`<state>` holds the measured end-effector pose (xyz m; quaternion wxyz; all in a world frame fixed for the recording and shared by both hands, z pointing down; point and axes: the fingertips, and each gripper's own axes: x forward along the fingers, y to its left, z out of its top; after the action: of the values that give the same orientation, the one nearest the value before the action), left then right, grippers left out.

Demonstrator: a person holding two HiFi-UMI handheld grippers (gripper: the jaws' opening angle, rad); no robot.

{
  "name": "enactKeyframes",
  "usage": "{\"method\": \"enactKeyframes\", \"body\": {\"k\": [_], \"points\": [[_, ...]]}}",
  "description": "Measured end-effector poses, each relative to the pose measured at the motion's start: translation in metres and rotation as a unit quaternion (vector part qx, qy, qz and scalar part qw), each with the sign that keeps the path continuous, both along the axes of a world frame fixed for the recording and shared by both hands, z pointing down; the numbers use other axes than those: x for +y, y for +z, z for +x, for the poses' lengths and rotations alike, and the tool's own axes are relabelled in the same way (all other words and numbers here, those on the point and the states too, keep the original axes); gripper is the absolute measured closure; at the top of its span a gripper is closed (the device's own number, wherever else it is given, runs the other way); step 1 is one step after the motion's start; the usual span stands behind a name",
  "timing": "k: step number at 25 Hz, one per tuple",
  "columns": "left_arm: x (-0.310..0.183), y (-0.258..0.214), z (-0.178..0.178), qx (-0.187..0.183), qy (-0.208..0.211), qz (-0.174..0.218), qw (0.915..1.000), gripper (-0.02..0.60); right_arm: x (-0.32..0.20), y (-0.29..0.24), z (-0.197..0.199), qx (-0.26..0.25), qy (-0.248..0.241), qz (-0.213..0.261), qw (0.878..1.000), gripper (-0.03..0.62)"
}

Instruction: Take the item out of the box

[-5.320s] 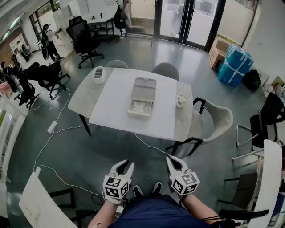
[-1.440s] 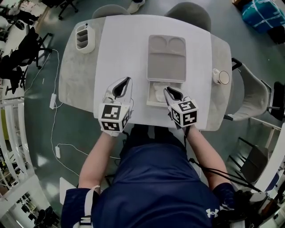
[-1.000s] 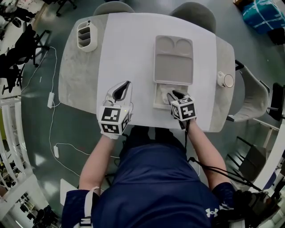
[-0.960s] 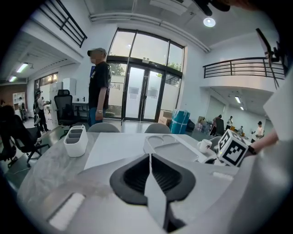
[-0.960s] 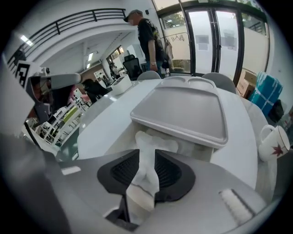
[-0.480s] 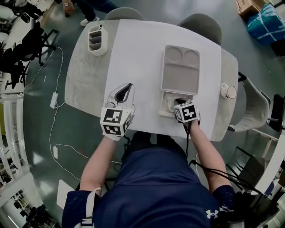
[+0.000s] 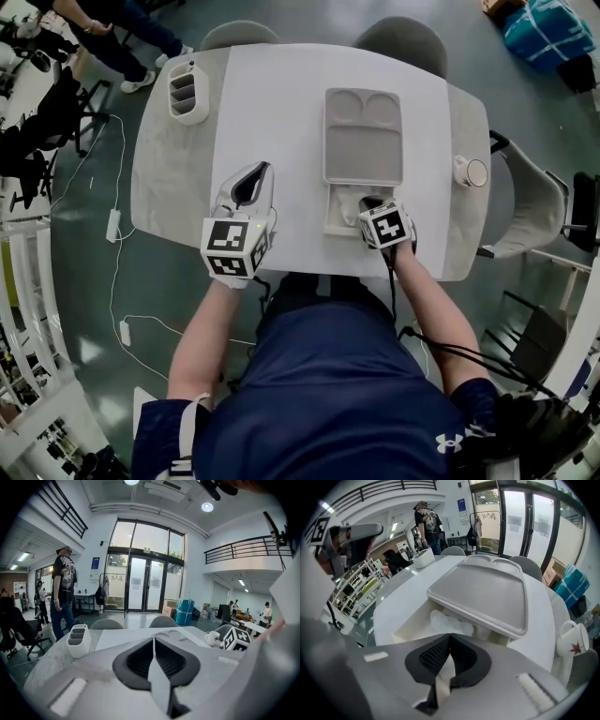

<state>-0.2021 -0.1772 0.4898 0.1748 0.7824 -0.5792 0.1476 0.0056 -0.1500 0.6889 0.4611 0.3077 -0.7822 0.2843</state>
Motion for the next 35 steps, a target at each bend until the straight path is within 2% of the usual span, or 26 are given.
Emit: {"method": "enactKeyframes", "body": {"k": [1,2,7,10,13,16,27,35], "points": [[0.001,0.001,0.002,0.0,0.0,-0.001,1.0,0.566,0.0,0.001,0.001,0.002,-0.002,-0.001,1.0,0.587],[0.003,0.002,0.003,0.001,0.0,-0.003,1.0,0.566,0.0,0.002,0.002,0.003,-0.002,-0.004,1.0,0.549],[0.011,0.012,-0.006,0.005,-0.012,-0.013,0.9998,0.566,0.002,0.012,-0.001,0.017,-0.014,-0.017,1.0,0.525],[0.014,0.019,-0.017,0.007,-0.024,-0.02,0.9995,0.566,-0.001,0.014,-0.009,0.033,-0.041,-0.007,0.999,0.526],[0.014,0.023,-0.022,0.01,-0.028,-0.024,0.9993,0.566,0.002,0.017,-0.015,0.053,-0.074,-0.008,0.996,0.56],[0.013,0.025,-0.022,0.013,-0.026,-0.025,0.9993,0.566,0.003,0.019,-0.017,0.066,-0.086,-0.006,0.994,0.576],[0.015,0.02,-0.017,0.01,-0.011,-0.022,0.9996,0.566,0.005,0.0,-0.004,0.03,-0.034,0.003,0.999,0.588],[0.007,0.009,0.006,0.008,0.017,-0.006,0.9998,0.566,0.01,-0.033,0.0,-0.006,-0.011,0.031,0.999,0.588]]}}
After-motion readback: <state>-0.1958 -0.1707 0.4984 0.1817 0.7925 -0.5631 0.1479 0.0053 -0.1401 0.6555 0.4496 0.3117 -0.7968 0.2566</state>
